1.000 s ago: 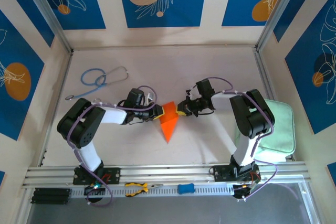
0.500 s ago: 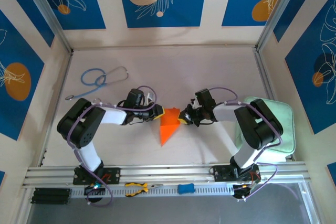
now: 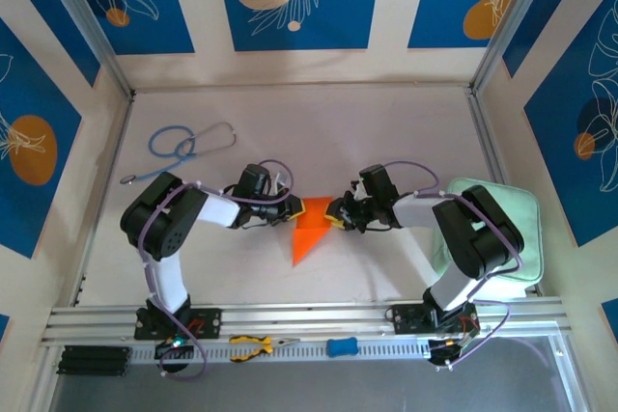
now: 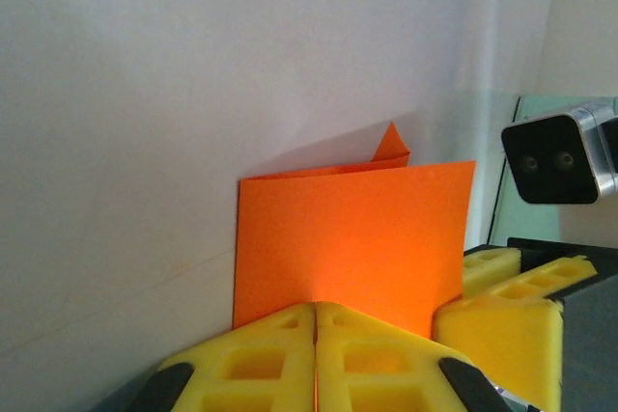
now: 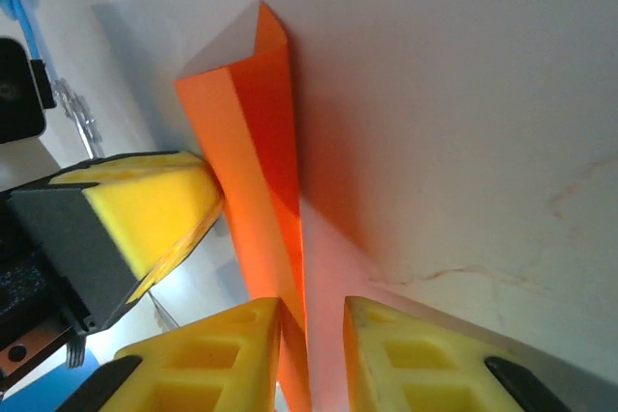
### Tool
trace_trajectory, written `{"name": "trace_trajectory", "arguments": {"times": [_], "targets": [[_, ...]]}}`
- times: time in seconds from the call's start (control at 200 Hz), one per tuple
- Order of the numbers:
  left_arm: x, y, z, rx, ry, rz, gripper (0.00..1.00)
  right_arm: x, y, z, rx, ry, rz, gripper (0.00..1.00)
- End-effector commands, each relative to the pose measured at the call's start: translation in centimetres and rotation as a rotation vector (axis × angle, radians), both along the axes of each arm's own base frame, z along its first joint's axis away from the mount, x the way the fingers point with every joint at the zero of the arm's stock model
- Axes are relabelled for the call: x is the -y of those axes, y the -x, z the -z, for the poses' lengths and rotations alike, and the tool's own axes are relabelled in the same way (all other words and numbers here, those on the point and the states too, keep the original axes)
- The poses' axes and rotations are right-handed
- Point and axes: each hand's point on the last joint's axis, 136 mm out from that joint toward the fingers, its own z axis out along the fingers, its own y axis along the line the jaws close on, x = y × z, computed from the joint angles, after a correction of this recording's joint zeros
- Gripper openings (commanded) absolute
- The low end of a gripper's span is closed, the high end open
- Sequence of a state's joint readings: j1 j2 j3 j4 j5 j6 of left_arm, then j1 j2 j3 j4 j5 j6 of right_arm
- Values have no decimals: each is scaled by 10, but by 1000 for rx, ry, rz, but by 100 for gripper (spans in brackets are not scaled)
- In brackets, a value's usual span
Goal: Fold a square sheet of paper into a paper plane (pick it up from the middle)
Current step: Fold the wing for the fifth time at the center of the table.
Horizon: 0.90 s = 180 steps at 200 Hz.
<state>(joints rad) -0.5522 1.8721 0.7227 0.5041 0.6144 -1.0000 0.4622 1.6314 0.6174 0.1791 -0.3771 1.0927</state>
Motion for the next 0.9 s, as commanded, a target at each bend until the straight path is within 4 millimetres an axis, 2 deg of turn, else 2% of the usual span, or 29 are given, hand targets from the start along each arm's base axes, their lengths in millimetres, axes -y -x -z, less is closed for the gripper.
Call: {"name": "trace_trajectory", "arguments": {"times": [0.0,0.23,0.545,0.895], "targets": [[3,8,14,-34,-4,19,9,-6,-3,-14,55,-46,-72,30],[4,8,16,-35,-1,23,8,-10,-8,-18,65,-89,-141,33],[4,7,14,-30,3,20,8,-14,-12,-12,56,-109,-185,34],[5,6,8,-16,11,21,8,-14,-14,-7,48,-105,-206,29]]}}
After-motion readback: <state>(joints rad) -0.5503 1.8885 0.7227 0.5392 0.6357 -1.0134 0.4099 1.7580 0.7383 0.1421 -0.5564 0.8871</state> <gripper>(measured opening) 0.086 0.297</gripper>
